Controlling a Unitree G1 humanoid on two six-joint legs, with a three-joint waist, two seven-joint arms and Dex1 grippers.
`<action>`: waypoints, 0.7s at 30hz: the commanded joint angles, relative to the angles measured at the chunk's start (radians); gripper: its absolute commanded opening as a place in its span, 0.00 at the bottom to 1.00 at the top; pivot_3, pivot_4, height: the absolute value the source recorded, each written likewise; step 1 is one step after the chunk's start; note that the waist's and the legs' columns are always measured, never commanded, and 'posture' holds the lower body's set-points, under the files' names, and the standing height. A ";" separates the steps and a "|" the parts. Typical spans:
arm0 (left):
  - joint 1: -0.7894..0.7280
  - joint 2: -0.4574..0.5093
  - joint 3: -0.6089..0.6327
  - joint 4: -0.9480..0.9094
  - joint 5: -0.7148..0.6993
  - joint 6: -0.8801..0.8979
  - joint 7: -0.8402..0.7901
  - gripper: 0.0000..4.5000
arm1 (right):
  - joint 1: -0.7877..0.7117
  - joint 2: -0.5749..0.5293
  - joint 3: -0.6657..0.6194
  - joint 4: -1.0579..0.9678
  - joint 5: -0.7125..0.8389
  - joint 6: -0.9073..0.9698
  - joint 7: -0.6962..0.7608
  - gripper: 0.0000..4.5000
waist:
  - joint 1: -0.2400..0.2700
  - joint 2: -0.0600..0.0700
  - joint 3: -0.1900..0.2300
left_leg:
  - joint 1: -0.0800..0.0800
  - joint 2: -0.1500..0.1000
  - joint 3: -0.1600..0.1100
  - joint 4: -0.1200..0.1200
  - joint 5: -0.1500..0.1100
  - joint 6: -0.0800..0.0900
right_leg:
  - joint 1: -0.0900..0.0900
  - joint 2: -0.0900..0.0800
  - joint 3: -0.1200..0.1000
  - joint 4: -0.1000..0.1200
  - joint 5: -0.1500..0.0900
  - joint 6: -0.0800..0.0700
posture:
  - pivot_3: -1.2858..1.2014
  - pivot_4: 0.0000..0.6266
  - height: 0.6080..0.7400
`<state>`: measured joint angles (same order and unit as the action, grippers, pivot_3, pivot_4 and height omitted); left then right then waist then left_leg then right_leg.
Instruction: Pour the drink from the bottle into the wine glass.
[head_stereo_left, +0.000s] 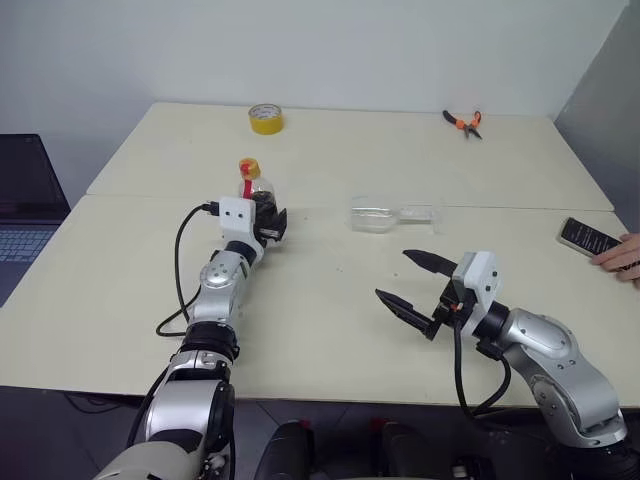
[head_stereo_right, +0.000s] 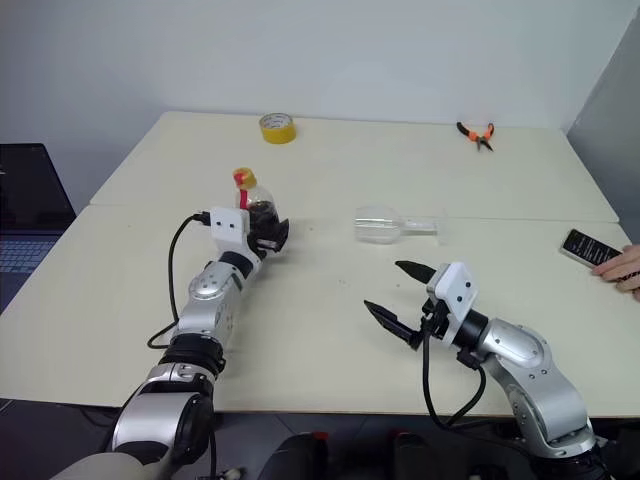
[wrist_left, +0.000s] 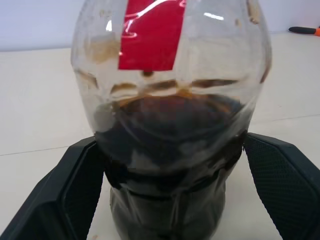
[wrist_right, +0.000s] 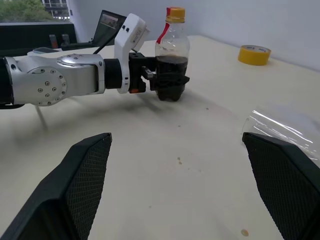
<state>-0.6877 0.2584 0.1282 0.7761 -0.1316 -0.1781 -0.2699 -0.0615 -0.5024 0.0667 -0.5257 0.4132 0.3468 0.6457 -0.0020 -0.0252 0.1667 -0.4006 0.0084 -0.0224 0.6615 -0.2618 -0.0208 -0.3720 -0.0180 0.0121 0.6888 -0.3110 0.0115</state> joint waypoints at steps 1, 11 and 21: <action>-0.042 -0.004 0.011 0.025 0.001 -0.042 -0.003 0.99 | -0.018 0.004 0.005 -0.040 -0.006 -0.003 -0.006 1.00 | 0.000 0.000 0.000 | 0.000 0.000 0.000 0.000 0.000 0.000 | 0.000 0.000 0.000 0.000 0.000 0.000 | 0.52 0.24 1.00; -0.098 -0.005 0.020 0.115 -0.002 -0.108 -0.029 0.65 | -0.018 0.010 0.012 -0.040 -0.018 -0.008 -0.014 1.00 | 0.000 0.000 0.000 | 0.000 0.000 0.000 0.000 0.000 0.000 | 0.000 0.000 0.000 0.000 0.000 0.000 | 0.52 0.24 1.00; -0.014 0.005 -0.017 -0.057 -0.003 -0.083 -0.129 0.45 | -0.007 0.003 -0.010 -0.068 -0.012 -0.002 -0.022 1.00 | -0.001 -0.001 0.001 | 0.000 0.000 0.000 0.000 0.000 0.000 | 0.000 0.000 0.000 0.000 0.000 0.000 | 0.52 0.24 1.00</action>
<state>-0.7177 0.2528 0.1316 0.8419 -0.1326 -0.2549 -0.3624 -0.0656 -0.4945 0.0798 -0.5389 0.3933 0.3494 0.6298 -0.0025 -0.0260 0.1673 -0.4011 0.0085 -0.0221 0.6615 -0.2616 -0.0212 -0.3727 -0.0180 0.0122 0.6889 -0.3110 0.0115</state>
